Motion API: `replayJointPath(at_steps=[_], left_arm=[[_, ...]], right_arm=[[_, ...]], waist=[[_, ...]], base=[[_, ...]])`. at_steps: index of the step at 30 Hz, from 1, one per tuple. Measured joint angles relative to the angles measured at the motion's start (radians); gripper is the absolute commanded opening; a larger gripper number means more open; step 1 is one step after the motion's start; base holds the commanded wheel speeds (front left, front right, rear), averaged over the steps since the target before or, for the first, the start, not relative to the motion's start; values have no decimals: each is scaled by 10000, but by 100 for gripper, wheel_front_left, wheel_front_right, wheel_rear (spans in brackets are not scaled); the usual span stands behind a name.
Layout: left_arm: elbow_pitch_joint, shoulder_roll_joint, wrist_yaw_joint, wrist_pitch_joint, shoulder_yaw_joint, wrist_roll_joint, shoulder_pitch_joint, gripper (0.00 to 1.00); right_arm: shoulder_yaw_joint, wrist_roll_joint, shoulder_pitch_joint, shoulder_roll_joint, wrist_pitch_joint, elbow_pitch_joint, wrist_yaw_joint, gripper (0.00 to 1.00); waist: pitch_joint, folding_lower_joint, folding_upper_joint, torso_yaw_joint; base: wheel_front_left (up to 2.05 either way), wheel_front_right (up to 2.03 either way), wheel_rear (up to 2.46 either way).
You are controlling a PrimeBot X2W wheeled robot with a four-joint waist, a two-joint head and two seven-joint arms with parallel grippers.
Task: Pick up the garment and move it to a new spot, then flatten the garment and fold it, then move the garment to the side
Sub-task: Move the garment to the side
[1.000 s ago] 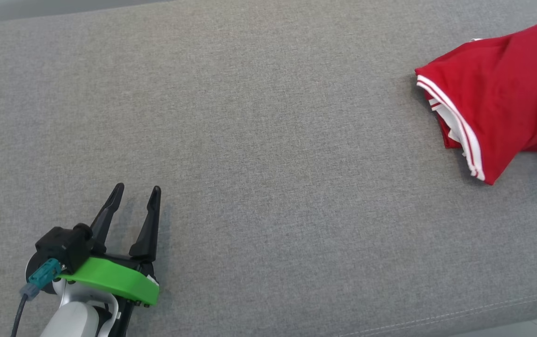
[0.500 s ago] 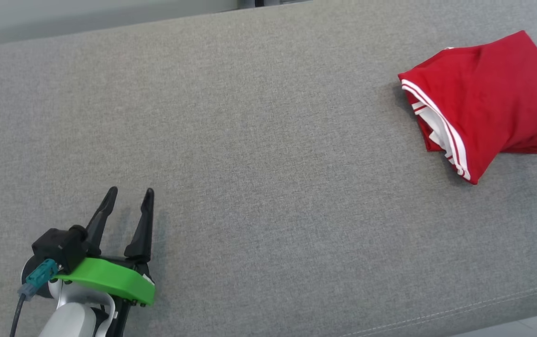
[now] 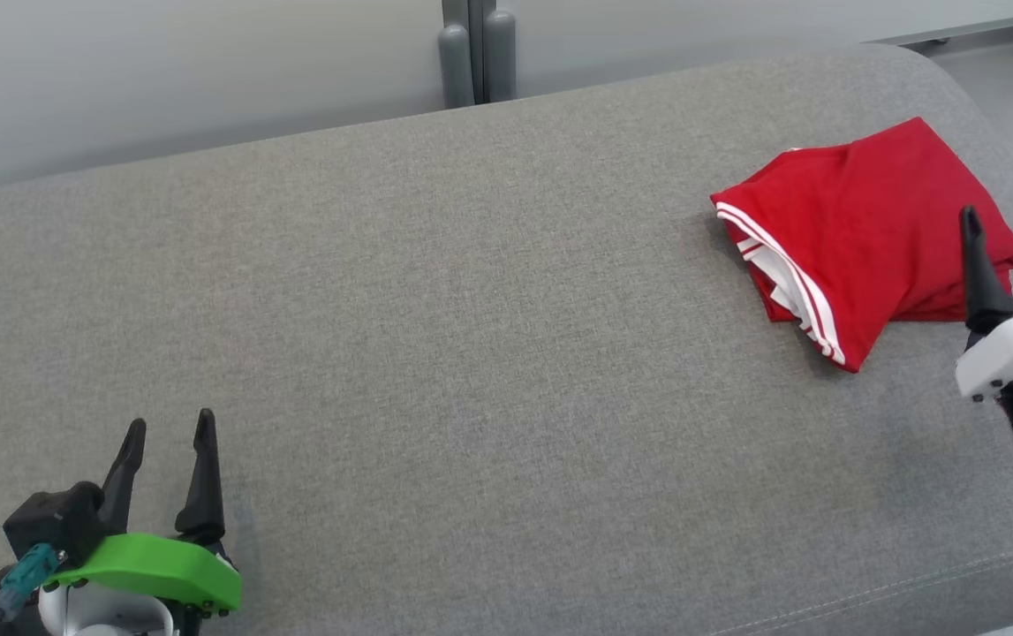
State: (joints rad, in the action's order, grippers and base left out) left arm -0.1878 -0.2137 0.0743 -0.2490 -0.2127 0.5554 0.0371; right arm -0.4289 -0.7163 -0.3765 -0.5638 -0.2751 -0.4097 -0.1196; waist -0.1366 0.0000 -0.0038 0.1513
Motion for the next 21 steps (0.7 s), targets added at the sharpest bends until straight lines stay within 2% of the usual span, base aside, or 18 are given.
replayJointPath(at_steps=[12, 21], left_arm=[[-77, 25, 144, -27, 861, -209, -1145, 100], [82, 115, 142, -27, 817, -397, -1338, 100]], right_arm=[[-134, 796, 1974, 1643, 134, 848, -56, 100], [725, 1760, 2621, 1914, 134, 1237, -56, 100]], waist=[[1062, 0, 0, -116], [1470, 0, 0, -462]], base=[[0, 0, 0], [0, 0, 0]])
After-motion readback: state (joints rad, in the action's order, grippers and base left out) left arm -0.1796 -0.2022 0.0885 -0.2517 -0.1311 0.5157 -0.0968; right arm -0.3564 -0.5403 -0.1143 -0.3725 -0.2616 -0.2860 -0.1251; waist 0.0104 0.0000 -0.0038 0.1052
